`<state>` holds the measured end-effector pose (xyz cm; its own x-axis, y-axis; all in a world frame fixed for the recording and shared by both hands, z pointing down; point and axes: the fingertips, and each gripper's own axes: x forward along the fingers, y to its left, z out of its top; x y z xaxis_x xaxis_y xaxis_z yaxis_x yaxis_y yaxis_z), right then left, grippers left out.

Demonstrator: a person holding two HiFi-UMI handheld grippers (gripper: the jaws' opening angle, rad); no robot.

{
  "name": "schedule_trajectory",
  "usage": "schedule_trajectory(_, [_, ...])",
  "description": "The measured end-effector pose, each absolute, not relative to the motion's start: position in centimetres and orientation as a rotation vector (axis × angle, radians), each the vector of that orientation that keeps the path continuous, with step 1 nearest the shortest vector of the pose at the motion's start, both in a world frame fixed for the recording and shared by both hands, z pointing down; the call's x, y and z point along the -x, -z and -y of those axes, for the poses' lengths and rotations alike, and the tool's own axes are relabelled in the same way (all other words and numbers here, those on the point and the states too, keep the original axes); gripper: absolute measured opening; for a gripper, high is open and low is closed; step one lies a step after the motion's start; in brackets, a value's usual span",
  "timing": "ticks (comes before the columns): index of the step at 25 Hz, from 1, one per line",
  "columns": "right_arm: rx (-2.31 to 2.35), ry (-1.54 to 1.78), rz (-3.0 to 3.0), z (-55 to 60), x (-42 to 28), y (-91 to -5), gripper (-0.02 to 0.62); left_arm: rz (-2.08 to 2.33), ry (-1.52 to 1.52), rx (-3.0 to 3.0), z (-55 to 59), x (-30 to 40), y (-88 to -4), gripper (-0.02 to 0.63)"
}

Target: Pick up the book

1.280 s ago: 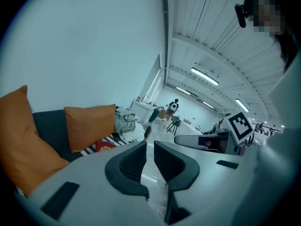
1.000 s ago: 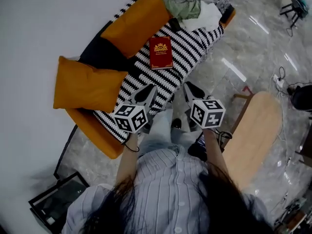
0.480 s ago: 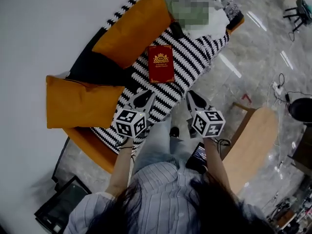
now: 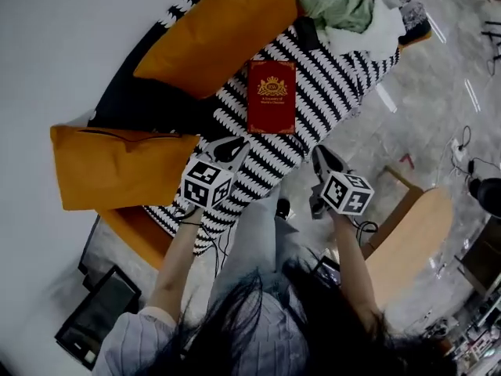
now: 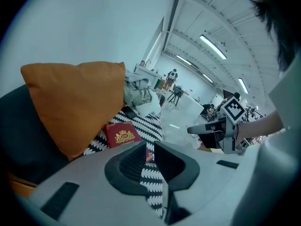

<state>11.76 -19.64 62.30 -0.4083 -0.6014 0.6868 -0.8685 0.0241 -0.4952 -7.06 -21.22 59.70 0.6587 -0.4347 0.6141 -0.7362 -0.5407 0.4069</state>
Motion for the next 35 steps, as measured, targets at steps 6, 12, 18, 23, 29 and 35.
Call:
schedule_trajectory(6, [-1.427,-1.351,2.022,22.3,-11.1,-67.2,0.040,0.881,-0.597,-2.207,25.4,7.9,-64.9,0.043])
schedule_trajectory(12, [-1.317,-1.395,2.016,24.0,-9.5,-72.3,0.040,0.858,-0.597,-2.151,29.1,7.8,-70.2,0.055])
schedule_trajectory(18, [-1.290,-1.420,1.965,24.7,-9.1,-75.9,0.041,0.850,-0.645,-2.097,31.7,7.7,-74.9,0.077])
schedule_trajectory(23, [-1.260,-1.512,1.931,24.7,-9.0,-79.1,0.164,0.833,-0.643,-2.024,34.0,7.0,-78.1,0.152])
schedule_trajectory(29, [-1.249,-1.734,1.848,23.4,-8.2,-83.0,0.268,0.768,-0.682,-1.941,35.2,6.1,-82.5,0.304])
schedule_trajectory(35, [-1.268,-1.919,1.759,23.6,-7.6,-85.3,0.293,0.763,-0.647,-1.821,35.8,6.1,-85.3,0.334])
